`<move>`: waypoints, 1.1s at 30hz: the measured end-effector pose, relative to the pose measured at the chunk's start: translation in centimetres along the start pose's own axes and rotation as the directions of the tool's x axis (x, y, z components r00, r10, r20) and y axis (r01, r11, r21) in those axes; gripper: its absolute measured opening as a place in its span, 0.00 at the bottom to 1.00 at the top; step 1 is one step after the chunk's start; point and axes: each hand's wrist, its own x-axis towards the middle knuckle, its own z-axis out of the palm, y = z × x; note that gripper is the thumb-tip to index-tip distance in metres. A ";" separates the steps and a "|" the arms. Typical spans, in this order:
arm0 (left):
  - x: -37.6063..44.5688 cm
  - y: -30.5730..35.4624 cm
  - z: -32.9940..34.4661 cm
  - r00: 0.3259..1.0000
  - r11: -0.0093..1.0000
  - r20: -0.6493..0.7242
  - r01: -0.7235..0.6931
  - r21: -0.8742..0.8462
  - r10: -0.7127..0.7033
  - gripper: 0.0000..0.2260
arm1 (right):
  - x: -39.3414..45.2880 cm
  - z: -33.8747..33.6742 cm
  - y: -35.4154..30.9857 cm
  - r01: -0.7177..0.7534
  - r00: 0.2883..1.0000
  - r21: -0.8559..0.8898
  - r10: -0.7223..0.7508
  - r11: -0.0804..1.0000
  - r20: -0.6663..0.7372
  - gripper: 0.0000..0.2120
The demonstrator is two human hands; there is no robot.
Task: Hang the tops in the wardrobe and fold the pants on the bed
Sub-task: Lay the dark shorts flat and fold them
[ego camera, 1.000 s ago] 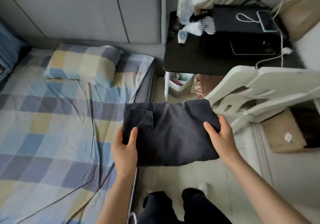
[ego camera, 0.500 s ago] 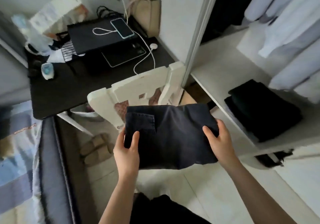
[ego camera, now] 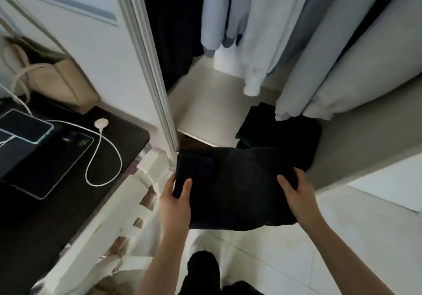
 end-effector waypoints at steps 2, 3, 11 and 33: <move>2.3 0.9 1.6 0.996 0.999 0.079 -0.032 0.016 0.031 0.13 | 0.5 0.3 -0.1 -0.004 0.996 -0.049 0.000 0.999 -0.091 0.18; 3.5 1.5 2.7 0.991 0.998 0.127 -0.053 0.017 0.051 0.12 | 0.8 0.3 -0.1 -0.004 0.990 -0.085 -0.008 0.996 -0.141 0.18; 8.7 4.1 11.4 0.910 0.982 0.381 -0.188 0.022 0.166 0.13 | 4.6 -1.2 0.1 0.084 0.938 -0.352 -0.193 0.932 -0.287 0.26; 20.7 -2.0 28.0 0.372 -0.059 0.896 -0.916 0.396 0.244 0.37 | 19.0 2.1 8.8 -0.022 0.998 -0.927 -0.049 0.374 -0.043 0.43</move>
